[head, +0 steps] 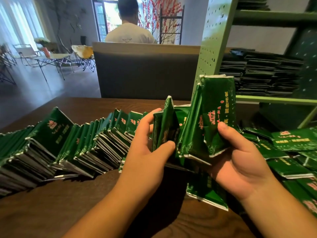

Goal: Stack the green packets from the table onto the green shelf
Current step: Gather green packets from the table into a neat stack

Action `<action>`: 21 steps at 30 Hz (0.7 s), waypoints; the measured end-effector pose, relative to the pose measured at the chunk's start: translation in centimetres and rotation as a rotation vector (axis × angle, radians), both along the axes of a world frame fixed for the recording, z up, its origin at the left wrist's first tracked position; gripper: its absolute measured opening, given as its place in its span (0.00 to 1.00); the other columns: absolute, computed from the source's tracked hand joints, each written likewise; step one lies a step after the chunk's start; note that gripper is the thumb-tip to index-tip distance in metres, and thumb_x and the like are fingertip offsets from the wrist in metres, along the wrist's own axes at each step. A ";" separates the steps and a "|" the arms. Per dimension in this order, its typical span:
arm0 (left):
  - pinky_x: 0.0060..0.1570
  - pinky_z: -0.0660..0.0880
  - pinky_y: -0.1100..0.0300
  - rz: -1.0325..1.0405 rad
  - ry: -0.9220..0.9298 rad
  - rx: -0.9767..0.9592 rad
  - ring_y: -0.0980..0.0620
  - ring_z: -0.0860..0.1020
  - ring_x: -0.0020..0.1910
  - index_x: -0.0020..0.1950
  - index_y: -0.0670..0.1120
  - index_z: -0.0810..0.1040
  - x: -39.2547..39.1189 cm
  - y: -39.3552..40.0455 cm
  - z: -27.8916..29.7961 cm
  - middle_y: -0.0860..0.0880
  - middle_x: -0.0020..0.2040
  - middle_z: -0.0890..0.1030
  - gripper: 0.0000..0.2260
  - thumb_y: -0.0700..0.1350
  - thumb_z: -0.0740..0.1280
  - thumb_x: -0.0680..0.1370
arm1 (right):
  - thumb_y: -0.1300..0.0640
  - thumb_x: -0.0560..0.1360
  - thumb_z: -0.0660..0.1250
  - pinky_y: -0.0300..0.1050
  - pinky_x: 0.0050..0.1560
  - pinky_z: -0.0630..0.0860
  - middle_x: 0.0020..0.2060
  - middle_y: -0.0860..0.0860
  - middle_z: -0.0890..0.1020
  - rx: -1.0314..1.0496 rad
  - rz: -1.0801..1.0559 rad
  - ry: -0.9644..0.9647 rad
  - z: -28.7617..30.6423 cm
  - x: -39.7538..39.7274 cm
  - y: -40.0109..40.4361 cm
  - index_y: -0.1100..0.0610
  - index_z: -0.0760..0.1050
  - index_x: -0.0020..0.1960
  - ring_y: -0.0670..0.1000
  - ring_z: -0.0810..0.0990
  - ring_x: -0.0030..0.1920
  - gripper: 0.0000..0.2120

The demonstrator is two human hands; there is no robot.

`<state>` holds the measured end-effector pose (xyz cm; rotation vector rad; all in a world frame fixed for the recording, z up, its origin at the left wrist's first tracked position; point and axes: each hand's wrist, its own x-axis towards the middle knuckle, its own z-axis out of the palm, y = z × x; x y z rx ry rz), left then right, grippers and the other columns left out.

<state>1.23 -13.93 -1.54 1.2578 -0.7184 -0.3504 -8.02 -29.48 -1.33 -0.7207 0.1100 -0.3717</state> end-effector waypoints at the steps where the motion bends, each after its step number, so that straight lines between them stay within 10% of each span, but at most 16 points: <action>1: 0.44 0.81 0.62 -0.011 0.020 -0.002 0.56 0.85 0.52 0.55 0.72 0.78 0.0 -0.1 -0.2 0.57 0.54 0.85 0.24 0.39 0.70 0.77 | 0.58 0.68 0.75 0.64 0.55 0.81 0.61 0.65 0.82 0.013 0.049 0.010 0.1 0.1 0.1 0.64 0.84 0.58 0.64 0.82 0.60 0.20; 4: 0.43 0.80 0.65 -0.066 0.104 -0.017 0.59 0.85 0.49 0.60 0.59 0.77 -0.5 0.0 -0.1 0.57 0.52 0.86 0.14 0.45 0.71 0.76 | 0.57 0.86 0.58 0.66 0.76 0.58 0.73 0.67 0.68 0.060 0.105 -0.035 0.0 -0.1 -0.1 0.68 0.68 0.74 0.66 0.66 0.75 0.21; 8: 0.44 0.83 0.56 -0.134 0.261 -0.006 0.54 0.86 0.51 0.69 0.52 0.74 -0.1 0.5 0.1 0.50 0.57 0.86 0.30 0.50 0.78 0.69 | 0.58 0.52 0.87 0.69 0.55 0.79 0.64 0.67 0.79 0.042 0.074 -0.013 0.5 -0.2 0.5 0.65 0.83 0.59 0.68 0.80 0.62 0.36; 14: 0.40 0.84 0.49 -0.158 0.362 -0.050 0.41 0.86 0.46 0.68 0.49 0.74 0.2 0.8 0.6 0.40 0.52 0.86 0.28 0.37 0.70 0.68 | 0.57 0.59 0.73 0.68 0.50 0.80 0.57 0.65 0.84 -0.053 -0.015 0.056 1.2 0.1 1.0 0.63 0.87 0.49 0.66 0.84 0.56 0.20; 21: 0.37 0.83 0.52 -0.168 0.368 -0.084 0.43 0.87 0.46 0.68 0.46 0.74 0.0 0.8 0.5 0.41 0.51 0.87 0.29 0.33 0.74 0.67 | 0.57 0.67 0.71 0.61 0.56 0.81 0.54 0.61 0.86 -0.225 -0.165 0.191 0.6 0.6 1.2 0.60 0.80 0.62 0.60 0.86 0.55 0.23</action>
